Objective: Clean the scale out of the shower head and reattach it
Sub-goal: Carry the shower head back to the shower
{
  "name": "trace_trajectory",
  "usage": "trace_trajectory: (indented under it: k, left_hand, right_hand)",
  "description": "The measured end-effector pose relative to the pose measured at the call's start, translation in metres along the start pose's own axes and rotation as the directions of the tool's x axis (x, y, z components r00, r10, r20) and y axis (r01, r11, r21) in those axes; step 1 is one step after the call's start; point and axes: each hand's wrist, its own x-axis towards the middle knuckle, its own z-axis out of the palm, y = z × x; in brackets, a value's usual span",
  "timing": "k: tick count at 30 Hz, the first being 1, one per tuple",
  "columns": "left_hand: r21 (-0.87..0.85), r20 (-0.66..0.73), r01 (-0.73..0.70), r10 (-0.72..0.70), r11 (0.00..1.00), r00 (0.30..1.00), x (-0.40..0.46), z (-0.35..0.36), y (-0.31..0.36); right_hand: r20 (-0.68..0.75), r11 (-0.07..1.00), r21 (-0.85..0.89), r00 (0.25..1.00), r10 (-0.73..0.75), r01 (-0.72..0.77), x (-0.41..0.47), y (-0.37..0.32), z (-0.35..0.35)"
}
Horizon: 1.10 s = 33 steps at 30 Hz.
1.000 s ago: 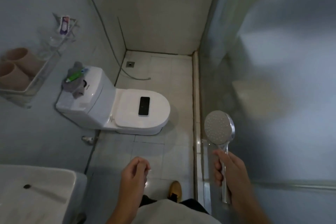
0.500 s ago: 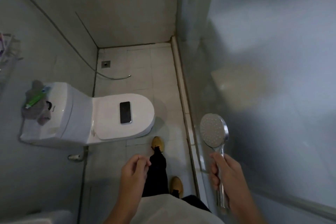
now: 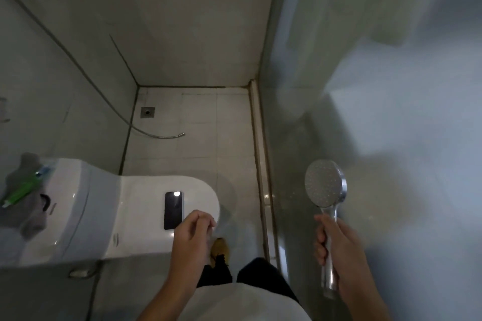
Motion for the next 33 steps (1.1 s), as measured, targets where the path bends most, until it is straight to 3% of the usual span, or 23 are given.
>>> trace_trajectory:
  k: [10,15,21,33]
  left_hand:
    - [-0.029,-0.016,0.12,-0.121,0.992,0.993,0.092,0.05,0.045]
    - [-0.096,-0.068,0.078,-0.085,0.992,0.994,0.152,0.09,0.079]
    - [-0.11,-0.037,0.052,-0.056,0.993,0.998,0.201,0.119,0.111]
    - [-0.097,-0.086,0.05,-0.058,0.994,0.995,0.313,0.112,0.153]
  right_hand:
    - [0.019,0.999,-0.043,1.0,-0.005,0.006,0.094,-0.074,0.041]
    - [0.039,0.997,-0.075,0.999,-0.028,0.03,0.141,-0.123,0.058]
    - [0.038,0.997,-0.073,0.999,-0.028,0.031,0.181,-0.169,0.073]
    - [0.076,0.992,-0.115,0.996,0.051,-0.042,0.273,-0.22,0.139]
